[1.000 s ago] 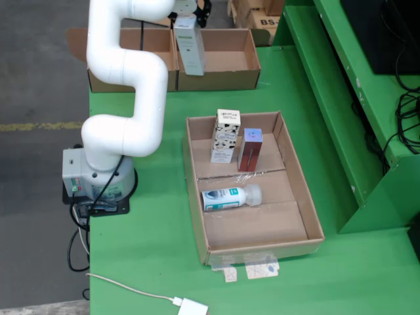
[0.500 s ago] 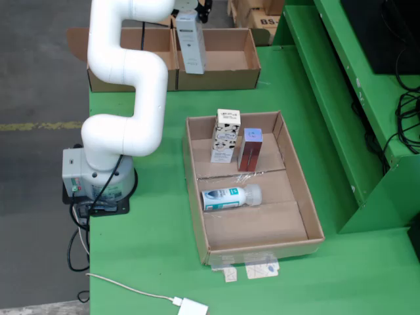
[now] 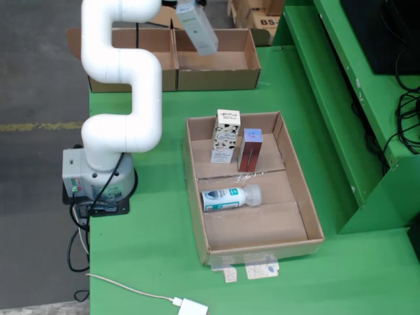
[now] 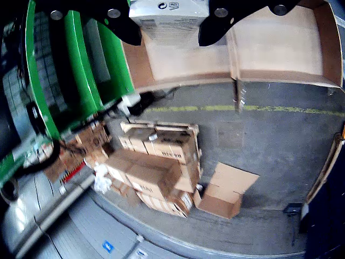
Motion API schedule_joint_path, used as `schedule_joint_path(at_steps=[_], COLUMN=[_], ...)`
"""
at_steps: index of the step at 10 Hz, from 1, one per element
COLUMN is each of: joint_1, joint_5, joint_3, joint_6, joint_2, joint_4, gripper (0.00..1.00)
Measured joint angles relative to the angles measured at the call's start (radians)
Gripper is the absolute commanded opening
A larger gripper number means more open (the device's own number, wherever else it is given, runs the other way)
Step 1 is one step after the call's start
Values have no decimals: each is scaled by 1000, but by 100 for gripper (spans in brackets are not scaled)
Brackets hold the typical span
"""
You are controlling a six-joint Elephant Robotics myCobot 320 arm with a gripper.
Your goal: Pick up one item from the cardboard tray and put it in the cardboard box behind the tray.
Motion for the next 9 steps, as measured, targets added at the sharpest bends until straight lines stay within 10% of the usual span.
schedule_joint_path(at_steps=[6, 9], joint_1=[108, 48], joint_5=[-74, -32], joint_3=[-5, -5], joint_6=[-87, 46], joint_2=[-45, -40], joint_4=[296, 227], gripper=[0, 0])
